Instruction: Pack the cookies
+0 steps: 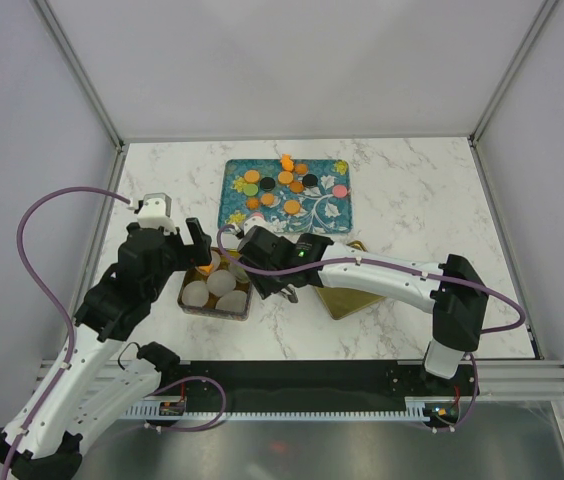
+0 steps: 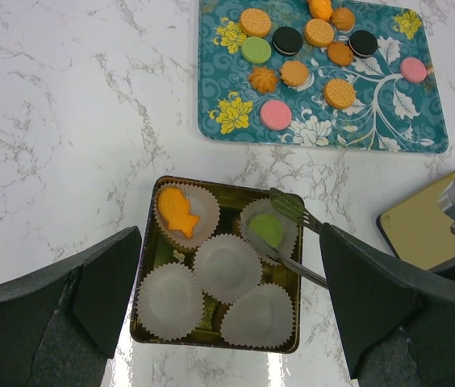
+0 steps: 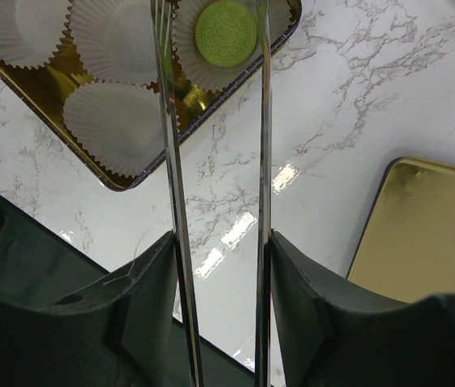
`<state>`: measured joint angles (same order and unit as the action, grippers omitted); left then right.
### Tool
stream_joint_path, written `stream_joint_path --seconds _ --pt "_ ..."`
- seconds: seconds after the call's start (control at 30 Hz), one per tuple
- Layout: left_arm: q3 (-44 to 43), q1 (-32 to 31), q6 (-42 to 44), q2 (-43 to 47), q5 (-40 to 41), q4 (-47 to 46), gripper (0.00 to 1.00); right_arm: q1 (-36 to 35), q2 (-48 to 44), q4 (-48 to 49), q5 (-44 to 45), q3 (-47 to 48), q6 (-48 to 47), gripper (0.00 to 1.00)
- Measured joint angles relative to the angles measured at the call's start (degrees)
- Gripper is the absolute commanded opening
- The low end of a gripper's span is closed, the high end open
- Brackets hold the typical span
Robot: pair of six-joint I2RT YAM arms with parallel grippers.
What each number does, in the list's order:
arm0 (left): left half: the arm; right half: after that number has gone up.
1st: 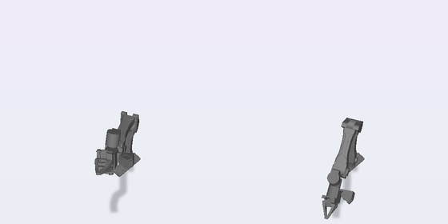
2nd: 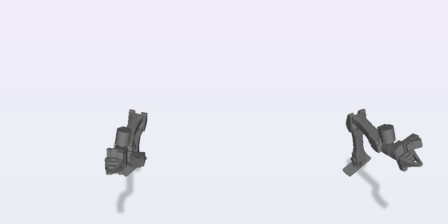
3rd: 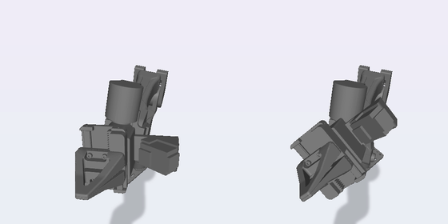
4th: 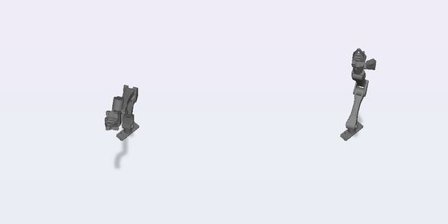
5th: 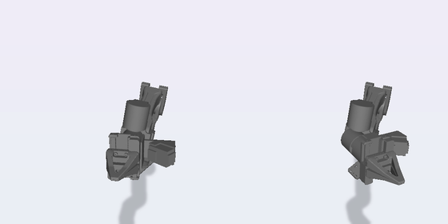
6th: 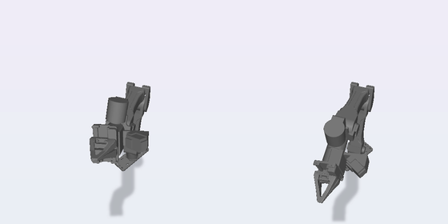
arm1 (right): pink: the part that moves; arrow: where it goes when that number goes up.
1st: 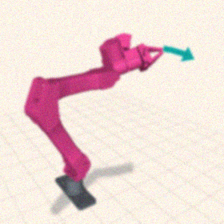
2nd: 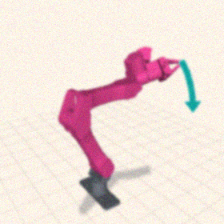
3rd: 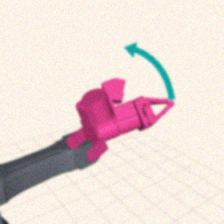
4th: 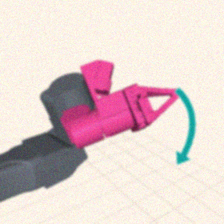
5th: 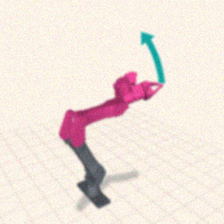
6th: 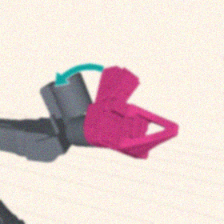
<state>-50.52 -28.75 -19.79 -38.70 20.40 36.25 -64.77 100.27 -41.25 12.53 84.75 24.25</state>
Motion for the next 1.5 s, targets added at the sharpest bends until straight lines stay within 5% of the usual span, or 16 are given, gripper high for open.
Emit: stream_joint_path --seconds 0.4,0.9,1.5 --pt "0.0 0.13 0.0 0.0 0.0 0.0 1.0 0.98 -0.98 -0.68 1.01 1.77 -0.31 0.52" --pt "0.04 0.13 0.0 0.07 -0.02 0.0 1.0 21.16 -0.81 -0.35 3.91 5.66 -3.78 0.58" --pt "0.13 0.13 0.0 0.07 -0.07 0.0 1.0 23.54 11.5 0.02 2.38 9.92 -6.08 0.56"
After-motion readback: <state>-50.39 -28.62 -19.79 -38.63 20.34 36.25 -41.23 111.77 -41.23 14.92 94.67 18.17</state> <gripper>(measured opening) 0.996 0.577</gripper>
